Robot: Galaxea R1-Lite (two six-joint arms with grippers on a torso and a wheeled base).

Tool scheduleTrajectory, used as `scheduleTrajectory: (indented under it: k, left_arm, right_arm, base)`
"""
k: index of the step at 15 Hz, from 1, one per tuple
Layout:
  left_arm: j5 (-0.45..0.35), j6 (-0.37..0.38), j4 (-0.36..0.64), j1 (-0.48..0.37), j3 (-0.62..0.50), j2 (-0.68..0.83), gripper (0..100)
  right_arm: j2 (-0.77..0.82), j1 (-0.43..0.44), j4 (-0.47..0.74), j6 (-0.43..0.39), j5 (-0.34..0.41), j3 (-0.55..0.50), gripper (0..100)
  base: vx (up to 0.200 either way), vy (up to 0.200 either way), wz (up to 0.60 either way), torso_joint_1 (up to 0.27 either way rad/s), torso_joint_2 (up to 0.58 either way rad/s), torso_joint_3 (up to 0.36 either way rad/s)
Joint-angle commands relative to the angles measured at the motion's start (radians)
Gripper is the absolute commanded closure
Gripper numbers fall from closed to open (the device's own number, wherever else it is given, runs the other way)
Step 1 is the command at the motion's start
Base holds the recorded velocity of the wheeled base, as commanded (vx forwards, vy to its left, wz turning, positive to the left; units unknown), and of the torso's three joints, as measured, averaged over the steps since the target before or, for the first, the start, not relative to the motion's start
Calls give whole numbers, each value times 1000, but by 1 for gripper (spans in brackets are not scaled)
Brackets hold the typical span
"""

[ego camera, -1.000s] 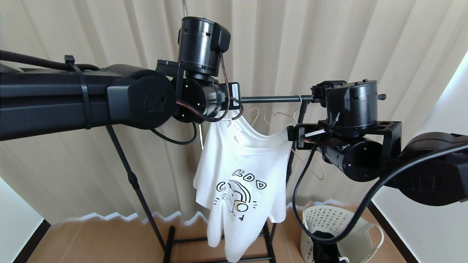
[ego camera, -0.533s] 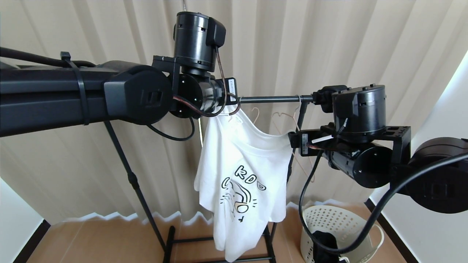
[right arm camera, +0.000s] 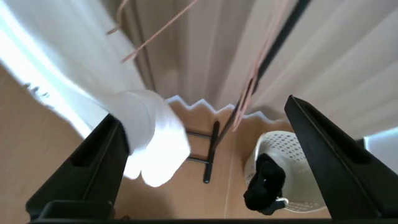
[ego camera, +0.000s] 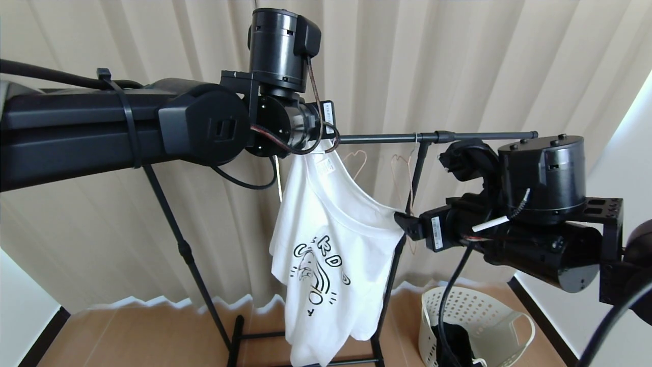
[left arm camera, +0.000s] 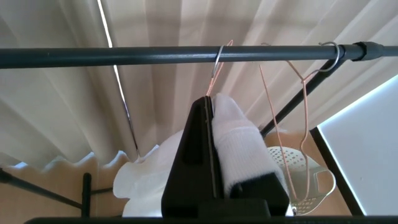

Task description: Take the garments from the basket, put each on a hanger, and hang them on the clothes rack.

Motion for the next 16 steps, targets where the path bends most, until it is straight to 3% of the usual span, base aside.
scheduleTrajectory:
  k: [1, 5, 11, 14, 16]
  left_arm:
    - [6, 0, 20, -8, -56, 36, 100]
    - [7, 2, 67, -16, -100, 59, 100]
    - [7, 11, 70, -88, -100, 57, 100]
    - [7, 11, 70, -108, -100, 54, 100]
    - [7, 11, 84, -128, -100, 50, 100]
  right_arm:
    - [-80, 0, -1, -31, 81, 67, 0]
    - [-112, 0, -82, -66, 212, 134, 0]
    - [-20, 3, -219, -65, 208, 139, 0]
    - [5, 2, -228, -65, 205, 134, 0]
    - [20, -36, -259, -68, 202, 137, 0]
  base:
    - [0, 0, 0, 0, 0, 0]
    - [0, 0, 0, 0, 0, 0]
    - [0, 0, 0, 0, 0, 0]
    - [0, 0, 0, 0, 0, 0]
    - [0, 0, 0, 0, 0, 0]
